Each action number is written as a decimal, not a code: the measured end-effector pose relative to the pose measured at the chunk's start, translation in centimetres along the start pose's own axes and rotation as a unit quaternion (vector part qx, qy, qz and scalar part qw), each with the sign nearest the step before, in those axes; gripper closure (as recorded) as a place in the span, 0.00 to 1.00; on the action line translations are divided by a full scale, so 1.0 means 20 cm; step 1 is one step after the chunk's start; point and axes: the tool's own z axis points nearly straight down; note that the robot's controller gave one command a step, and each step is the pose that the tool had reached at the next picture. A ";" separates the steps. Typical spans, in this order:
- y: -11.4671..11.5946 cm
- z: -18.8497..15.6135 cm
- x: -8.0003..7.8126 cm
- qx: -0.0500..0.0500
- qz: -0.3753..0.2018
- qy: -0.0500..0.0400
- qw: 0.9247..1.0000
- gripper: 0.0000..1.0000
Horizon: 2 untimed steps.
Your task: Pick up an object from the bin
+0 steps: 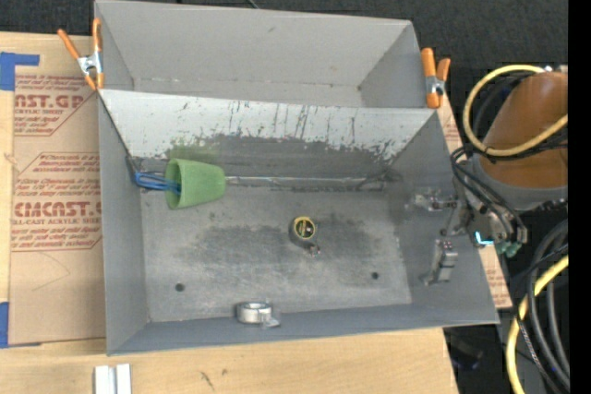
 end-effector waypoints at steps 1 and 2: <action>0.52 0.26 -0.04 -0.001 -0.135 -0.002 0.991 0.00; 0.72 0.55 -0.36 -0.001 -0.092 -0.005 0.996 0.00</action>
Offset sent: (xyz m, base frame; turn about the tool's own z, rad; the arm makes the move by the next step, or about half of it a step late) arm 0.0078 0.1006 -0.0497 -0.2671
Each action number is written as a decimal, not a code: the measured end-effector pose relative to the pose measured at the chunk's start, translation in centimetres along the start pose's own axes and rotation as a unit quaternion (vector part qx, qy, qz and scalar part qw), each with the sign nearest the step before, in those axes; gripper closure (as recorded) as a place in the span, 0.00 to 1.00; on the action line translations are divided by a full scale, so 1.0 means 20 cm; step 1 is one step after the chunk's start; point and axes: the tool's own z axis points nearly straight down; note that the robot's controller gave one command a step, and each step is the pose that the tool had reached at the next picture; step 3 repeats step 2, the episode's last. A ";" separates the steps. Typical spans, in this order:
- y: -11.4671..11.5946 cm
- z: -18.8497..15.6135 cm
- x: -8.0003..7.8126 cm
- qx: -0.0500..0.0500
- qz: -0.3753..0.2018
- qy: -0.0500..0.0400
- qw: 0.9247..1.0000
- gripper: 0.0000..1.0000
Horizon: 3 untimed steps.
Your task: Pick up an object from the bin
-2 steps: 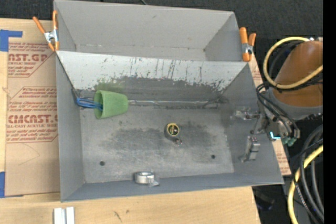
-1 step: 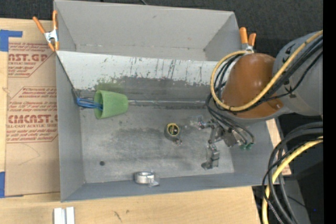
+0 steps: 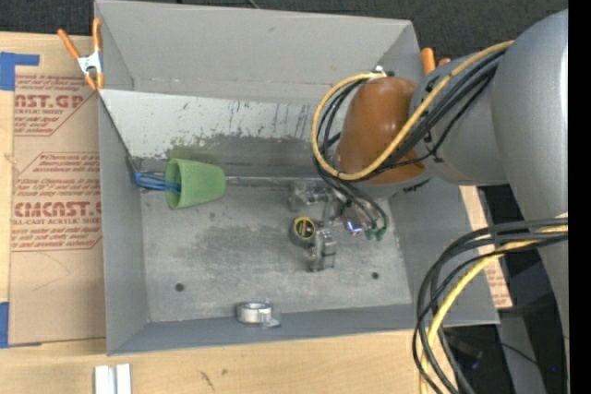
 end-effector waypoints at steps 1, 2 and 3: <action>-0.01 -0.02 0.01 0.001 0.001 0.000 1.000 1.00; -0.11 -0.83 0.03 0.003 -0.012 -0.003 1.000 1.00; -0.11 -0.83 0.03 0.003 -0.012 -0.003 1.000 1.00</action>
Offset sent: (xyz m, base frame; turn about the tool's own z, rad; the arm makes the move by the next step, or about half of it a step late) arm 0.0000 0.0000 0.0000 0.0000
